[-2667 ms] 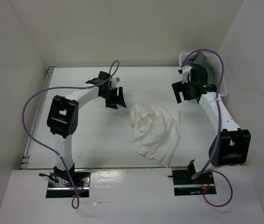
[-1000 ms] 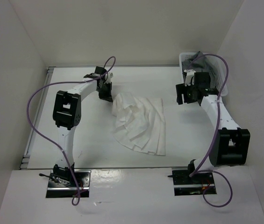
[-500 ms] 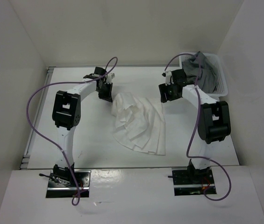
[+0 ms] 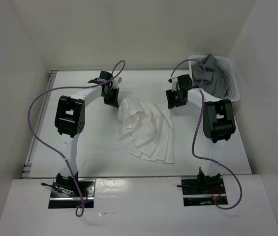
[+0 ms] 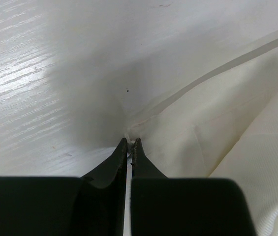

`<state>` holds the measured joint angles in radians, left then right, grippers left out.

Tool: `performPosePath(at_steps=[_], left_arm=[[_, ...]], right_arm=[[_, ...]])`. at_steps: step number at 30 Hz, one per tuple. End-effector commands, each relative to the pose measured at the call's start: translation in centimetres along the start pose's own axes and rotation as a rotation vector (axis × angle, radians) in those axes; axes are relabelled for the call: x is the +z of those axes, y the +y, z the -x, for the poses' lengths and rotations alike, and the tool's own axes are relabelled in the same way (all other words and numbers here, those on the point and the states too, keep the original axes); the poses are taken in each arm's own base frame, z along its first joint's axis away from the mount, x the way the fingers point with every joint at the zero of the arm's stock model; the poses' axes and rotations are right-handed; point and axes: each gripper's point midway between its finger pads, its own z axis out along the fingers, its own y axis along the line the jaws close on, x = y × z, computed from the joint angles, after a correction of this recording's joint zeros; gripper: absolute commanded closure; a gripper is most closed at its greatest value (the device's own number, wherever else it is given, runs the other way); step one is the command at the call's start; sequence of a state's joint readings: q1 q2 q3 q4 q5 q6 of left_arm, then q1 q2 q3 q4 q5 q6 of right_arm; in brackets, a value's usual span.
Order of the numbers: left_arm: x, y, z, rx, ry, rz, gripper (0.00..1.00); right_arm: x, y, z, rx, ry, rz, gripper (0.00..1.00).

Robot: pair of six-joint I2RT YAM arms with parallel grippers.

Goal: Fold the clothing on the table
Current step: Flatten the skirt out

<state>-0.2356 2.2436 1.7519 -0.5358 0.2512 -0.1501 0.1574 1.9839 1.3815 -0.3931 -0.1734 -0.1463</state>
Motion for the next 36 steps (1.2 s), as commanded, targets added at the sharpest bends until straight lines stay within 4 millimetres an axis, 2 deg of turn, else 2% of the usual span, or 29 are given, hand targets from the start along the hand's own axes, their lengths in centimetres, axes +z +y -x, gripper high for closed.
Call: performPosePath(at_steps=[1, 6, 8, 12, 13, 17, 21, 25, 29, 31, 32, 33, 35, 36], left_arm=[[0.6, -0.1, -3.4, 0.033, 0.105, 0.009, 1.00], [0.6, -0.1, -3.4, 0.033, 0.105, 0.009, 1.00], [0.6, -0.1, -3.4, 0.033, 0.105, 0.009, 1.00], [1.1, -0.4, -3.8, 0.038, 0.116, 0.005, 1.00], [1.1, -0.4, -3.8, 0.038, 0.116, 0.005, 1.00], [1.5, -0.8, -4.2, 0.043, 0.128, -0.007, 1.00], [1.9, -1.1, -4.5, 0.058, 0.139, -0.010, 1.00], [2.0, -1.5, -4.4, 0.078, 0.133, -0.015, 1.00], [1.8, -1.4, -4.3, 0.081, 0.123, -0.007, 1.00], [1.6, -1.4, -4.4, 0.090, 0.125, -0.007, 1.00], [1.7, -1.3, -4.9, 0.086, 0.137, -0.006, 1.00], [1.8, -1.1, -4.7, 0.089, 0.127, 0.004, 1.00], [1.7, -1.1, -5.5, 0.086, 0.142, 0.005, 1.00], [1.8, -1.1, -5.2, 0.088, 0.132, 0.004, 1.00]], right_arm=[[-0.1, -0.3, 3.8, -0.016, -0.103, -0.001, 0.43], [1.7, -0.1, 3.7, -0.003, -0.083, 0.023, 0.43], [1.9, 0.0, 4.2, 0.004, -0.093, 0.032, 0.43], [2.6, 0.1, 3.3, 0.009, -0.064, 0.044, 0.43], [2.5, 0.1, 3.7, 0.008, -0.072, 0.043, 0.43], [3.1, 0.2, 3.1, 0.011, -0.055, 0.054, 0.44], [3.5, 0.3, 2.8, 0.013, -0.047, 0.064, 0.53], [3.9, 1.7, 2.7, -0.022, -0.034, 0.074, 0.57], [4.0, 2.0, 2.1, -0.035, -0.015, 0.072, 0.75], [3.4, 2.0, 2.0, -0.035, -0.014, 0.063, 0.76], [3.6, 1.8, 1.3, -0.033, 0.002, 0.052, 0.74], [3.0, 1.6, 1.5, -0.043, -0.006, 0.039, 0.66], [2.2, 1.4, 1.6, -0.046, -0.022, 0.019, 0.58], [2.0, 1.0, 1.9, -0.049, -0.036, -0.004, 0.52]])
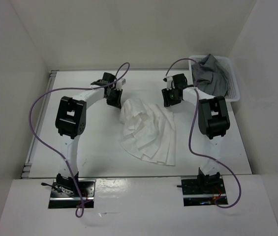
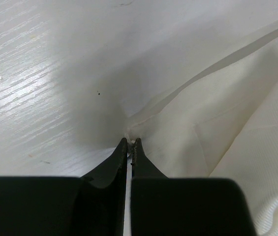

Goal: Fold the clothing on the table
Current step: Flatten the skirt out

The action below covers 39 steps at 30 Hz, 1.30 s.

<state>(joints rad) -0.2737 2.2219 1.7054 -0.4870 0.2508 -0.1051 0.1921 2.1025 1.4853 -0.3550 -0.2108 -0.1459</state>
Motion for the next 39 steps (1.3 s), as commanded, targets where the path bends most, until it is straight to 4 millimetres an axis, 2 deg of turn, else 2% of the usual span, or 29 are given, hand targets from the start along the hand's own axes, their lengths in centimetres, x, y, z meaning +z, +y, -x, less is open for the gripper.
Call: performPosePath(at_steps=[1, 3, 9, 12, 19, 25, 27, 28, 30, 32, 33, 37, 38, 39], left_arm=[[1.3, 0.2, -5.3, -0.009, 0.156, 0.017, 1.00], [1.2, 0.2, -5.2, -0.006, 0.147, 0.017, 1.00], [1.0, 0.3, -5.3, -0.006, 0.147, 0.026, 1.00], [0.7, 0.2, -5.4, -0.006, 0.147, 0.026, 1.00], [0.7, 0.6, -5.9, -0.024, 0.147, 0.031, 1.00], [0.3, 0.9, -5.6, -0.038, 0.136, 0.035, 1.00], [0.4, 0.9, -6.0, -0.041, 0.145, 0.035, 1.00], [0.4, 0.9, -6.0, -0.041, 0.145, 0.035, 1.00], [0.5, 1.0, -6.4, -0.043, 0.154, 0.035, 1.00], [0.5, 1.0, -6.4, -0.043, 0.154, 0.035, 1.00], [0.5, 1.0, -6.4, -0.043, 0.154, 0.035, 1.00], [0.1, 0.9, -5.6, -0.028, 0.135, 0.034, 1.00], [-0.6, 0.8, -4.2, -0.018, 0.102, 0.042, 1.00], [-0.8, 0.8, -3.8, -0.008, 0.099, 0.042, 1.00]], right_arm=[[-1.5, -0.7, 0.3, -0.028, -0.019, -0.069, 0.49], [-1.9, -0.9, 0.6, -0.029, -0.027, -0.084, 0.45], [-2.2, -1.0, 0.2, -0.027, -0.015, -0.092, 0.45], [-2.5, -0.8, -0.9, -0.024, 0.003, -0.090, 0.45], [-3.5, -0.2, -2.0, -0.023, 0.008, -0.071, 0.46], [-3.6, 0.2, -2.4, -0.009, 0.024, -0.056, 0.57], [-3.6, 0.6, -1.9, -0.011, 0.013, -0.032, 0.65], [-3.4, 0.6, -2.4, -0.007, 0.030, -0.029, 0.68], [-3.5, 1.0, -2.1, -0.007, 0.027, -0.008, 0.81], [-3.3, 1.0, -2.9, -0.001, 0.055, -0.005, 0.91], [-3.4, 1.2, -2.5, -0.003, 0.045, 0.004, 1.00], [-3.7, 1.2, -1.8, -0.004, 0.039, 0.004, 1.00], [-4.5, 1.2, -0.5, -0.010, 0.012, 0.001, 1.00], [-4.8, 1.2, 0.1, -0.012, 0.003, 0.000, 1.00]])
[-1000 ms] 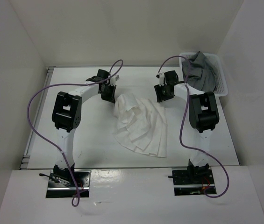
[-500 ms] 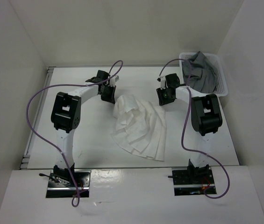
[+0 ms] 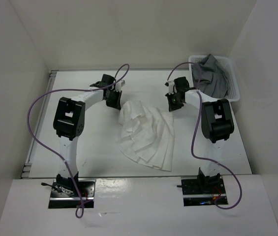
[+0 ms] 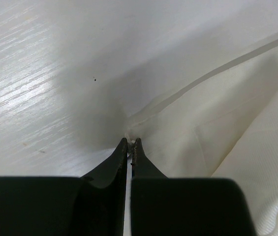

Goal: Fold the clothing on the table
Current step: Flatten the skirt out

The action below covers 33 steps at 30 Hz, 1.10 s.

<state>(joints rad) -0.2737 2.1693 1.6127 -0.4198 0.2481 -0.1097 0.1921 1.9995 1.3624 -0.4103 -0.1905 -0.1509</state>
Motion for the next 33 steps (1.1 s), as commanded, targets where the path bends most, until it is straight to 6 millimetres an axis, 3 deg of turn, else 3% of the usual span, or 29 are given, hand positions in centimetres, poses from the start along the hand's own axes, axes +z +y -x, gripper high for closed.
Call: performPosePath(at_steps=[1, 2, 4, 7, 11, 13, 16, 18, 20, 22, 26, 33], left_arm=[[-1.6, 1.2, -1.6, 0.004, 0.082, 0.058, 1.00], [-2.3, 1.3, -0.9, 0.009, 0.067, 0.072, 1.00], [-4.8, 1.5, 2.4, 0.045, -0.013, 0.101, 1.00], [-9.1, 1.7, 6.7, 0.086, -0.133, 0.153, 1.00], [-15.2, 2.1, 10.4, 0.112, -0.269, 0.199, 1.00], [-18.2, 1.9, 11.5, 0.125, -0.326, 0.221, 1.00], [-22.1, 1.5, 12.2, 0.141, -0.395, 0.244, 1.00], [-25.1, 0.6, 12.8, 0.174, -0.454, 0.252, 1.00], [-26.5, 0.2, 12.6, 0.181, -0.483, 0.254, 1.00], [-29.3, -1.2, 12.7, 0.220, -0.538, 0.256, 1.00], [-32.5, -2.4, 11.6, 0.259, -0.595, 0.257, 1.00], [-37.8, -4.1, 7.6, 0.324, -0.663, 0.236, 1.00]], right_arm=[[-3.5, 0.7, 4.4, -0.026, -0.095, 0.009, 1.00], [-4.9, 0.7, 6.4, -0.046, -0.150, 0.002, 1.00], [-7.3, 0.8, 8.5, -0.056, -0.201, -0.014, 1.00], [-9.9, 1.0, 10.6, -0.079, -0.261, -0.022, 1.00], [-14.5, 1.4, 13.6, -0.107, -0.366, -0.046, 1.00], [-16.6, 1.7, 14.0, -0.123, -0.402, -0.053, 1.00], [-19.4, 1.9, 14.8, -0.144, -0.461, -0.072, 1.00], [-20.2, 2.2, 14.6, -0.157, -0.475, -0.068, 1.00], [-22.1, 2.6, 14.8, -0.163, -0.505, -0.072, 1.00], [-24.2, 3.1, 15.1, -0.186, -0.551, -0.073, 1.00], [-27.6, 3.6, 15.0, -0.219, -0.607, -0.089, 1.00], [-32.7, 6.1, 13.5, -0.290, -0.686, -0.033, 1.00]])
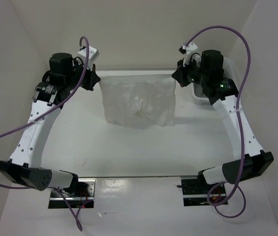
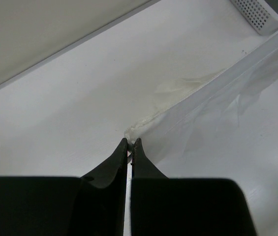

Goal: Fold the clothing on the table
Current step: Flatten the skirt out

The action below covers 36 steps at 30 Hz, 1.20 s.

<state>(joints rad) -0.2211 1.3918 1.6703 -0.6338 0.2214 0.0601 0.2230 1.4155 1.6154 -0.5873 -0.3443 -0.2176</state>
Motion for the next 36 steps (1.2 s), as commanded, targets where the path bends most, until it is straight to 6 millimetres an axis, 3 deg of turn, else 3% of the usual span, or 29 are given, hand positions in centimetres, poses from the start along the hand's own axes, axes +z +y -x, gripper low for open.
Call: performPosePath(at_steps=[1, 7, 10, 12, 16, 20, 26, 28, 30, 32, 35, 36], left_arm=[[-5.0, 2.6, 0.9, 0.085, -0.055, 0.131, 1.00], [-12.7, 1.5, 2.3, 0.118, -0.207, 0.162, 1.00], [-14.7, 0.5, 2.1, 0.127, -0.243, 0.142, 1.00], [-15.0, 0.3, 1.3, 0.121, -0.237, 0.128, 1.00], [-15.2, -0.3, -0.4, 0.110, -0.213, 0.108, 1.00], [-14.3, -0.3, -1.9, 0.087, -0.171, 0.087, 1.00], [-10.7, 0.7, -5.2, 0.030, -0.050, 0.058, 1.00], [-10.0, 1.1, -5.7, 0.023, -0.033, 0.064, 1.00], [-9.0, 1.7, -6.1, 0.002, -0.010, 0.069, 1.00], [-7.4, 2.5, -6.8, -0.020, 0.022, 0.074, 1.00], [-5.2, 3.4, -7.6, -0.051, 0.071, 0.063, 1.00], [-4.6, 3.7, -7.5, -0.056, 0.080, 0.061, 1.00]], right_arm=[[-4.0, -0.7, 1.2, -0.078, -0.028, -0.064, 1.00], [-9.4, 2.1, 3.6, -0.128, -0.139, 0.049, 1.00], [-11.6, 3.5, 4.0, -0.144, -0.166, 0.093, 1.00], [-13.1, 4.9, 4.1, -0.171, -0.188, 0.145, 1.00], [-13.7, 6.1, 2.7, -0.179, -0.174, 0.197, 1.00], [-12.6, 6.0, 0.4, -0.149, -0.116, 0.215, 1.00], [-9.0, 4.9, -1.8, -0.083, -0.040, 0.247, 1.00], [-7.2, 4.4, -3.0, -0.039, -0.008, 0.256, 0.87], [-5.8, 4.4, -4.0, -0.023, 0.021, 0.275, 0.53], [-3.5, 4.7, -5.3, -0.016, 0.077, 0.294, 0.40], [0.0, 4.7, -8.3, -0.025, 0.193, 0.277, 0.33], [0.9, 5.5, -8.3, -0.041, 0.202, 0.294, 0.31]])
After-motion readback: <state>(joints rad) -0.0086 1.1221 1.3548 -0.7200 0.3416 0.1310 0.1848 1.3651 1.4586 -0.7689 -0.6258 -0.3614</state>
